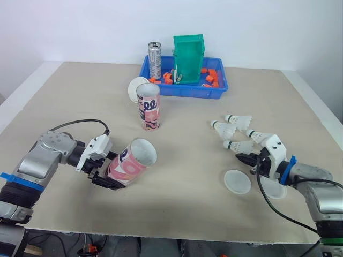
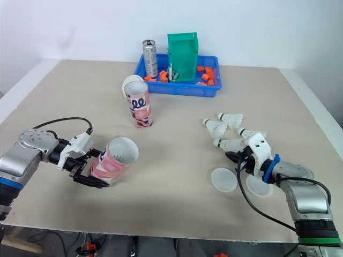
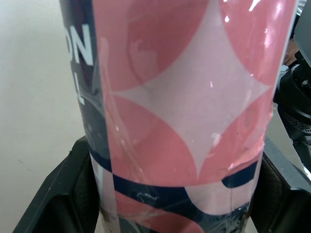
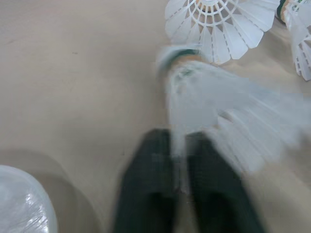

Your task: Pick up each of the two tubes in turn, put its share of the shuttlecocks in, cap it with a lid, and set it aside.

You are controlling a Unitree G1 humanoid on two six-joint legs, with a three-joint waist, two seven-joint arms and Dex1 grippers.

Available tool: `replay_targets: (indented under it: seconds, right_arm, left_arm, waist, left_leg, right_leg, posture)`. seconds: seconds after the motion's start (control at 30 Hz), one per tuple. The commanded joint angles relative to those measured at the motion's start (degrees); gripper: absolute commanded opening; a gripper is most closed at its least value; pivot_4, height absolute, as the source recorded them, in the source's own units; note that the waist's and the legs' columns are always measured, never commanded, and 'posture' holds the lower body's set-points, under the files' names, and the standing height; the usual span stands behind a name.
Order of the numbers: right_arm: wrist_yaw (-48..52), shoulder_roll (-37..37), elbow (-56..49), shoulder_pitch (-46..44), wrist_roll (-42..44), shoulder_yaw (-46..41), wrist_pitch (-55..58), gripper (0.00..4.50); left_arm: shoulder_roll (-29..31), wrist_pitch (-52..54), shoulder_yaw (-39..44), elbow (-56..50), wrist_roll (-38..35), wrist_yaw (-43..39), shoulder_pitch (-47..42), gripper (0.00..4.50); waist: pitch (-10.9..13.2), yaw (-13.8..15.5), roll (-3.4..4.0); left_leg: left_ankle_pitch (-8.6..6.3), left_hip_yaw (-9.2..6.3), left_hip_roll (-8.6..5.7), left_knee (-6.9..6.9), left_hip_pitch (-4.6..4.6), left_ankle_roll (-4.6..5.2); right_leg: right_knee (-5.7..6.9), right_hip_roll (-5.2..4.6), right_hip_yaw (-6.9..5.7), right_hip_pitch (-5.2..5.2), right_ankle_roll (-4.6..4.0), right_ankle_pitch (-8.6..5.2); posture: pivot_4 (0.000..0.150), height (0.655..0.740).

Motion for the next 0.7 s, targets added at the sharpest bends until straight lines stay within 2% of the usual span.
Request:
replay_targets:
  seconds: [0.03, 0.23, 0.37, 0.7]
  right_arm:
    - [0.7, -0.7, -3.1, 2.0, 1.3, -2.8, -0.7, 0.02]
    - [2.2, -2.1, -6.9, 5.1, 2.9, -5.5, -1.3, 0.02]
    - [4.8, -3.8, -13.9, 3.3, 3.5, -4.6, -4.0, 0.02]
    - [18.1, -7.0, -28.7, -18.0, 6.0, 10.7, -5.9, 0.02]
  left_arm:
    - [1.3, -0.1, 1.6, -1.3, -0.9, 0.0, -0.1, 3.62]
    - [1.2, -0.2, 1.3, -1.0, -0.9, 0.0, -0.4, 3.62]
    - [1.0, -0.4, 0.9, -0.6, -0.9, 0.0, -0.8, 3.62]
    - [0.5, -0.8, 0.1, 0.6, -0.8, 0.0, -2.3, 3.62]
  waist:
    - [0.0, 0.0, 0.00]
    - [0.0, 0.0, 0.00]
    - [0.0, -0.1, 0.02]
    - [0.1, 0.0, 0.10]
  left_leg:
    - [0.00, 0.00, 0.00, 0.00, 0.00, 0.00]
    - [0.00, 0.00, 0.00, 0.01, 0.00, 0.00]
    - [0.00, 0.01, 0.00, 0.02, 0.03, 0.00]
    - [0.01, 0.01, 0.03, 0.00, 0.00, 0.00]
  right_leg:
    - [0.00, 0.00, 0.00, 0.00, 0.00, 0.00]
    - [0.00, -0.01, 0.00, 0.02, 0.02, 0.00]
    - [0.02, 0.00, 0.01, 0.01, 0.01, 0.02]
    - [0.03, 0.04, 0.02, -0.05, -0.02, -0.01]
  posture:
    - [0.150, 0.7362]
    - [0.150, 0.7362]
    - [0.150, 0.7362]
    - [0.150, 0.7362]
